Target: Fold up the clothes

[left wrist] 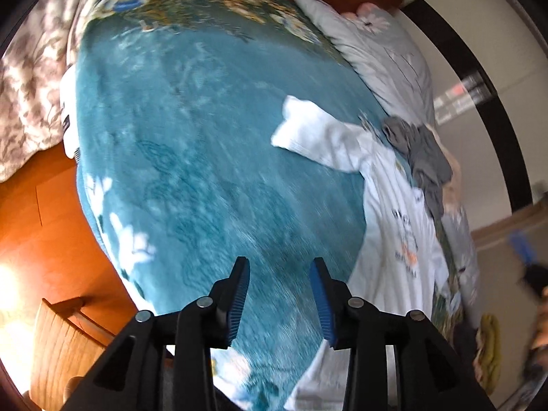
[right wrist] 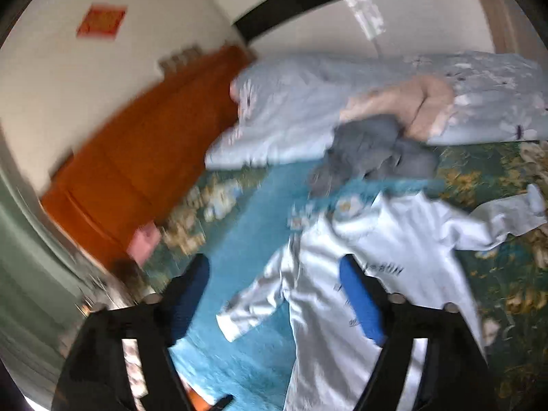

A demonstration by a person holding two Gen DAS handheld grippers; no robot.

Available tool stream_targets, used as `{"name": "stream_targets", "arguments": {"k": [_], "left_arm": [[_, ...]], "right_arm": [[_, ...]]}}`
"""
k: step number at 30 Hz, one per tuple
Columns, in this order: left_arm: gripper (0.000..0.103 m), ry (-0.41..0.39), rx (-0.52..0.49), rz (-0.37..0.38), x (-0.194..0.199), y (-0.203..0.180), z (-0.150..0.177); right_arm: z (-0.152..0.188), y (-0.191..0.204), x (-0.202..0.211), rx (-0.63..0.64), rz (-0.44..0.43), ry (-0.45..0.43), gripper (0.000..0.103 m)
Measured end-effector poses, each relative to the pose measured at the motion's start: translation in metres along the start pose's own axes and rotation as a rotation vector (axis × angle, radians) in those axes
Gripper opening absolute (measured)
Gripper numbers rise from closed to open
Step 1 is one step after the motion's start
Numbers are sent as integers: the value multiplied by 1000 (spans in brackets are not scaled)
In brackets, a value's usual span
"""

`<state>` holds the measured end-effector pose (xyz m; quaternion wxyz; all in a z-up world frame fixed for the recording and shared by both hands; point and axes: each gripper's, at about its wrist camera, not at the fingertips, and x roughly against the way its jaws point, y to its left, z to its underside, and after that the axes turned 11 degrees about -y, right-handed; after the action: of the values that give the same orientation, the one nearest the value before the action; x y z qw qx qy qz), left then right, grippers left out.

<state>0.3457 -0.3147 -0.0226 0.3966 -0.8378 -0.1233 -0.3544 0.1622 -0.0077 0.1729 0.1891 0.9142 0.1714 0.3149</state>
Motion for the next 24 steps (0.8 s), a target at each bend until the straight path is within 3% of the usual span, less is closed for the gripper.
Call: {"name": "stream_targets", "arguments": {"k": [3,5,8,11,16,18,21,24], "left_arm": [[44,-1,29,-2,-5,10,-12],[48,-7,32,-11,-8,14,-22],[54,-30,57,-18,-18,18,-38],[60,-61,62,-11,-30,15,-55],[68,-91,-21,-4,-61,-6,-85],[68,-80,-12,4,-75,-11,-98],[69,-55,8,16,-97,-18,-115],[67,0,32,-23,-118,-19,-124]], "right_arm": [[50,-14,-70,-110,90,210,81],[72,-25,-101,-186,159,282,81],[82,-18,-133,-138,236,277,83],[78,-11,-165,-113,258,295,102],[90,-19,-184,-76,322,330,103],[99,-32,-186,-180,303,386,103],[103,-39,-183,-336,191,438,103],[91,-21,-174,-222,183,406,103]]}}
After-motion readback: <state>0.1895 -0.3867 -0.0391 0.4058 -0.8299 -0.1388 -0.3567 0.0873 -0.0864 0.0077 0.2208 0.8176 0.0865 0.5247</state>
